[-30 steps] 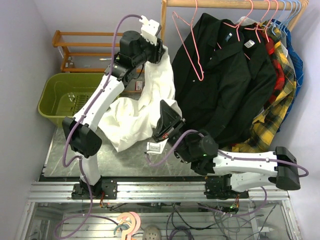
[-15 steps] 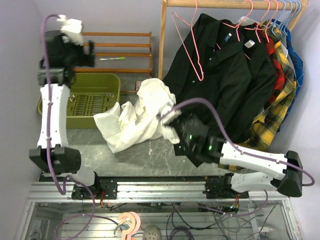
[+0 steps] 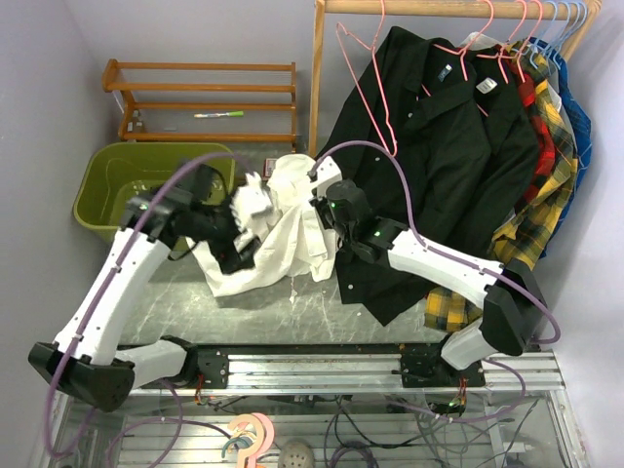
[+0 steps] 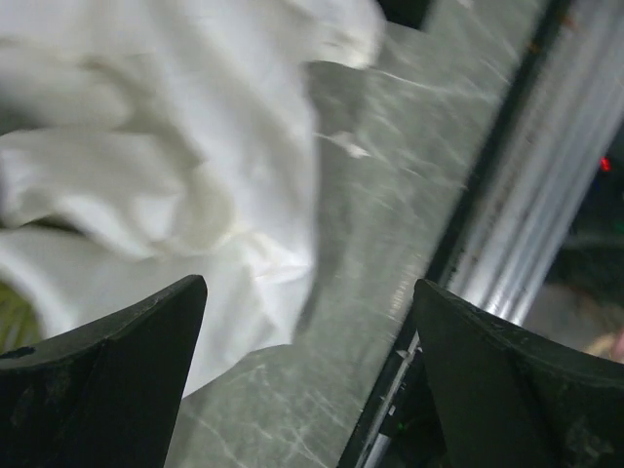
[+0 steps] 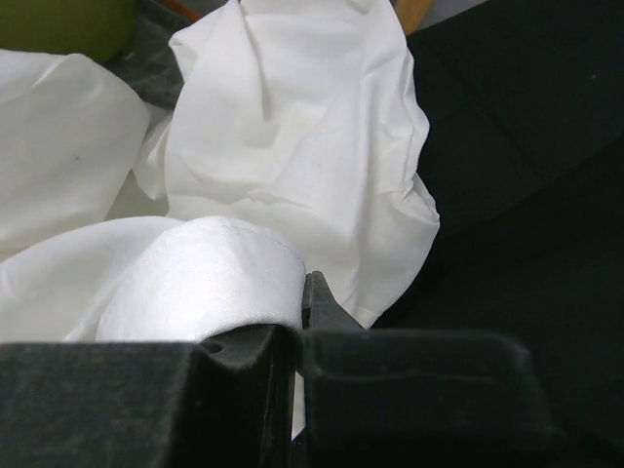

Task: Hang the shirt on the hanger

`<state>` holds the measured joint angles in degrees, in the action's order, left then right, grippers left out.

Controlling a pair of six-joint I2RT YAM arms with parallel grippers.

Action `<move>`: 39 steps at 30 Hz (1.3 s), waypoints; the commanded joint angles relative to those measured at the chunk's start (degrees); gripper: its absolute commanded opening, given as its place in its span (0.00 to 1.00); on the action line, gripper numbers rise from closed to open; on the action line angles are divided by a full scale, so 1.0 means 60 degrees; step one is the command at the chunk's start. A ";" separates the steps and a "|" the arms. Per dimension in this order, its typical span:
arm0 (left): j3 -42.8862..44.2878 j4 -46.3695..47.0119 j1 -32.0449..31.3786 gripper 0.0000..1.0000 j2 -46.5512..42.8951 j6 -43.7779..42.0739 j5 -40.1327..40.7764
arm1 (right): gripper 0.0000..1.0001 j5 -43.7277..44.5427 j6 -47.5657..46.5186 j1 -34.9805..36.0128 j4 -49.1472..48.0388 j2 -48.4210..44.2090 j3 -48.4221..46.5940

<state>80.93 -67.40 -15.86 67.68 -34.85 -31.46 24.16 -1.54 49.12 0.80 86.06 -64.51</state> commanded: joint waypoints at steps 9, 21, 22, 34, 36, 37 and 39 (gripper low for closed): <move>-0.2875 0.3636 -0.3772 0.99 -0.0481 0.2698 0.3735 | 0.00 -0.1332 0.1862 -0.1163 -0.0243 0.0384 -0.0626; -0.4127 0.6068 -0.5165 0.98 0.1138 0.2651 0.8374 | 0.00 -0.1935 0.2128 -0.1691 -0.0765 -0.0130 0.0012; -0.4144 0.6105 -0.5165 0.91 0.1196 0.2581 0.8503 | 0.00 -0.2047 0.2131 -0.1710 -0.0831 -0.0191 0.0093; -0.2454 0.4906 -0.4549 0.07 0.0394 0.1954 0.8952 | 0.00 -0.3629 0.2225 -0.1756 -0.1309 -0.2202 0.1523; -0.1950 0.4603 -0.4426 0.07 0.0219 0.1963 0.8780 | 0.00 -0.3616 0.2180 -0.1755 -0.1080 -0.2567 0.1426; -0.1667 0.4460 -0.4378 0.07 0.0157 0.1950 0.8775 | 0.00 -0.3611 0.2132 -0.1755 -0.0878 -0.2656 0.1273; -0.0780 0.4090 -0.4258 0.07 0.0159 0.1907 0.8750 | 0.00 -0.3676 0.2064 -0.1757 -0.0376 -0.2737 0.0751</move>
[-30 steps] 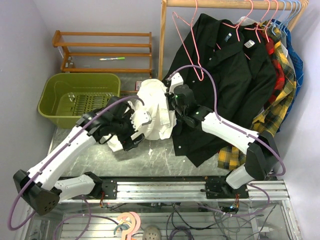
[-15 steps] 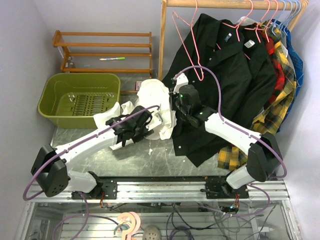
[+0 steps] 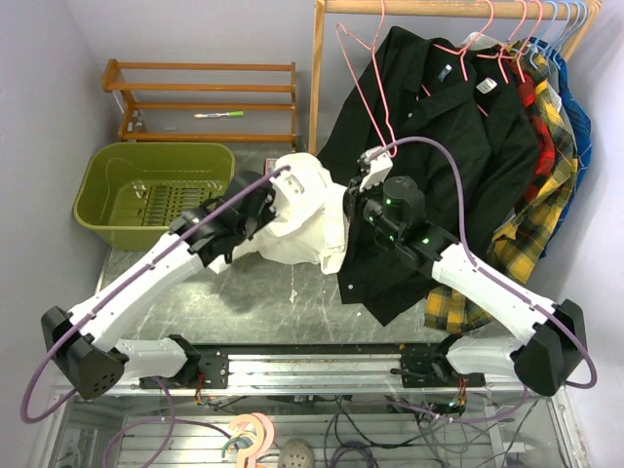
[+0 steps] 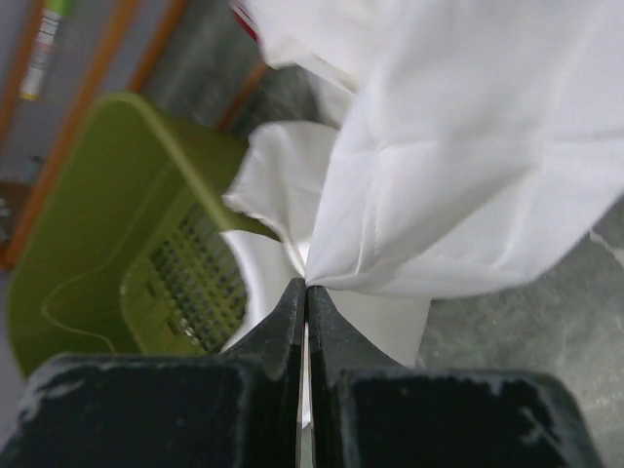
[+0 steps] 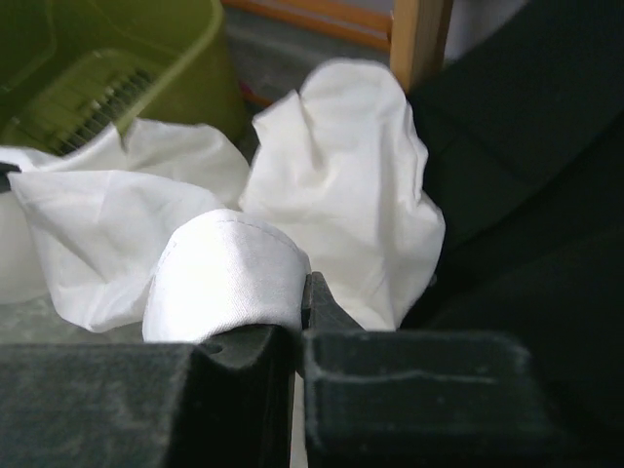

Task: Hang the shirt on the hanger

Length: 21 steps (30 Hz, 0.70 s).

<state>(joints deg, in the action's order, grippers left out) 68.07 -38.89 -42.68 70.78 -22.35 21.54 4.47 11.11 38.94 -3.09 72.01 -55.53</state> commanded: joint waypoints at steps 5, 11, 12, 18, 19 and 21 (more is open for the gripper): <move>0.4398 -0.1402 0.0494 0.07 -0.0105 -0.0248 -0.0336 | 0.00 -0.0887 -0.0273 -0.0043 0.1065 -0.0634 -0.2287; 0.7955 -0.1704 0.0587 0.07 0.0332 -0.0502 -0.0365 | 0.00 -0.1261 -0.0826 -0.0015 0.1736 -0.0448 -0.5308; 0.8480 -0.1629 0.0580 0.07 0.0409 -0.0539 -0.0367 | 0.00 -0.1357 -0.0935 -0.0015 0.1798 -0.0270 -0.5951; 1.1163 -0.0819 0.0582 0.07 0.0983 -0.0743 -0.0591 | 0.00 -0.1812 -0.1453 -0.0015 0.2187 0.1335 -1.0319; 1.1608 -0.0705 0.0541 0.07 0.1120 -0.0725 -0.0632 | 0.00 -0.1874 -0.1513 -0.0008 0.2290 0.1833 -1.1234; 1.2411 -0.0464 0.0385 0.07 0.1408 -0.0751 -0.0654 | 0.00 -0.1885 -0.1552 -0.0015 0.2569 0.2610 -1.3010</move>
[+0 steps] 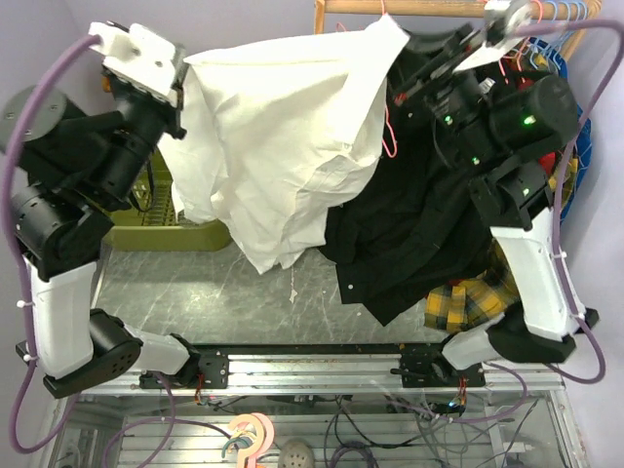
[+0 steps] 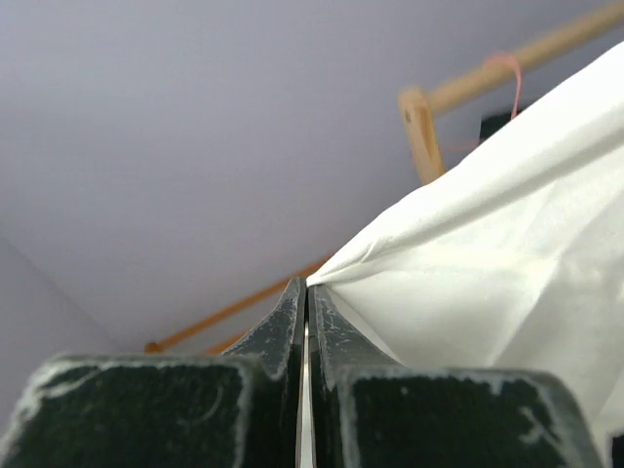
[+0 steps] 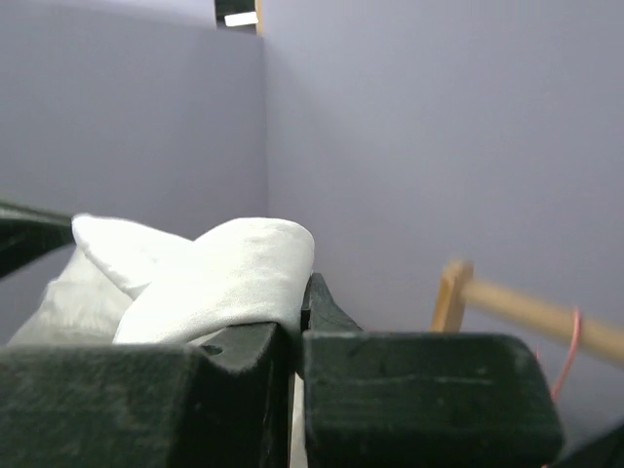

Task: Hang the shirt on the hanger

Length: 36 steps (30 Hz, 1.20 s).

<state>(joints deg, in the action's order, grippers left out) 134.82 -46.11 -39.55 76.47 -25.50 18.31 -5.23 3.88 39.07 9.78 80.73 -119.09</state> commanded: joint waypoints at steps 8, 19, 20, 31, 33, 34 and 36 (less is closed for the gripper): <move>-0.0184 0.1150 -0.0449 0.07 0.0363 -0.0252 0.0512 | 0.00 0.0225 -0.0086 -0.0037 -0.0517 0.0267 -0.0375; -1.0225 0.0490 0.3771 0.20 -0.0217 -0.0261 -0.5607 | 0.00 0.0535 0.2878 -0.0076 -0.2116 -0.2933 1.1887; -1.0287 0.0089 0.4181 0.22 0.0289 -0.0612 -0.6199 | 0.00 0.0420 0.3092 -0.0073 -0.2361 -0.2900 1.2391; -0.6342 -0.2774 0.5544 0.59 0.4164 -0.1850 -0.8545 | 0.00 0.0526 0.2618 -0.0172 -0.3030 0.0163 1.1913; -0.5859 -0.3346 0.5530 0.62 0.4063 -0.2191 -0.9114 | 0.00 0.0638 0.2695 -0.0215 -0.3125 0.0739 1.1569; -0.5771 -0.3695 0.5487 0.63 0.3950 -0.2523 -0.9404 | 0.00 0.0678 0.2736 -0.0266 -0.3106 0.1023 1.1357; -0.5969 -0.4283 0.5227 0.65 0.3668 -0.3225 -0.9658 | 0.00 0.0678 0.2753 -0.0381 -0.3022 0.1493 1.0980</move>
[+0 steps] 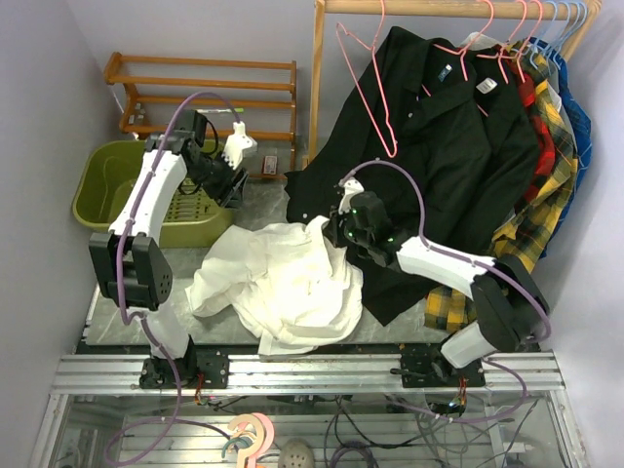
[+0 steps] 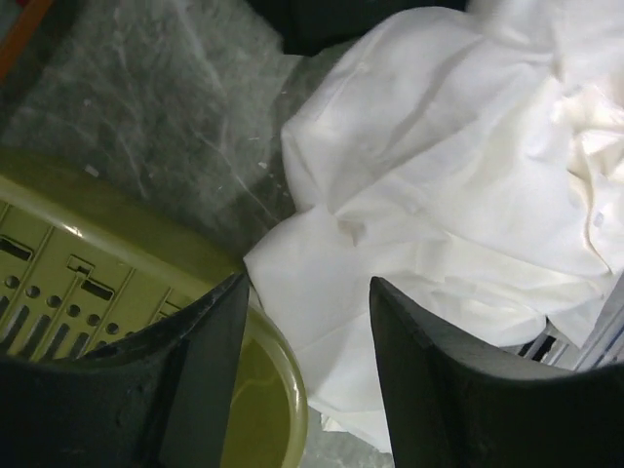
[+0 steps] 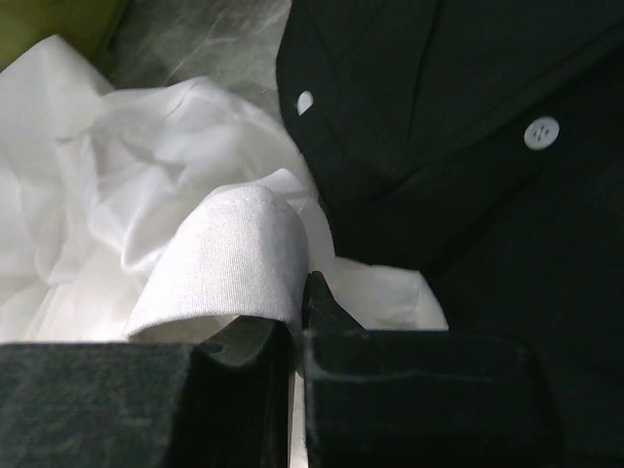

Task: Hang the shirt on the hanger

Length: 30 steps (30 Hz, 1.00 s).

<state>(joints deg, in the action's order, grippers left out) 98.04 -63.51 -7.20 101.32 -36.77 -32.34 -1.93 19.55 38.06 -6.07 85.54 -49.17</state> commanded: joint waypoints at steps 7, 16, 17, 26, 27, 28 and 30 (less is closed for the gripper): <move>-0.2631 0.0031 -0.1082 0.65 -0.1303 -0.1660 -0.0786 | 0.00 -0.0282 0.0358 -0.0857 0.0359 0.1408 -0.1666; -0.3192 0.2954 -0.2532 0.66 -0.1082 -0.0241 0.0136 | 0.00 -0.0749 0.0299 -0.0953 0.0775 0.1073 -0.1820; -0.3069 0.3035 -0.2535 0.66 -0.0975 -0.0226 0.0062 | 0.00 -0.0822 0.0304 -0.0953 0.0776 0.1034 -0.1788; -0.2460 0.2520 -0.2579 0.39 0.0433 -0.0919 -0.0320 | 0.00 -0.1225 0.0189 -0.0953 0.0931 0.0842 -0.1778; -0.2454 0.2362 -0.2572 0.33 0.0486 -0.1067 -0.0424 | 0.00 -0.1211 0.0172 -0.0953 0.0957 0.0835 -0.1794; -0.2453 0.2223 -0.2578 0.26 0.0512 -0.1207 -0.0510 | 0.00 -0.1195 0.0146 -0.0953 0.0979 0.0810 -0.1816; -0.2468 0.2011 -0.2579 0.09 0.0495 -0.1449 -0.0635 | 0.00 -0.1179 0.0100 -0.0953 0.1021 0.0790 -0.1852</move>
<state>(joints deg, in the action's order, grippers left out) 81.41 -48.34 -22.59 104.42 -41.30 -32.73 -8.47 20.69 32.47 -0.91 92.33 -59.05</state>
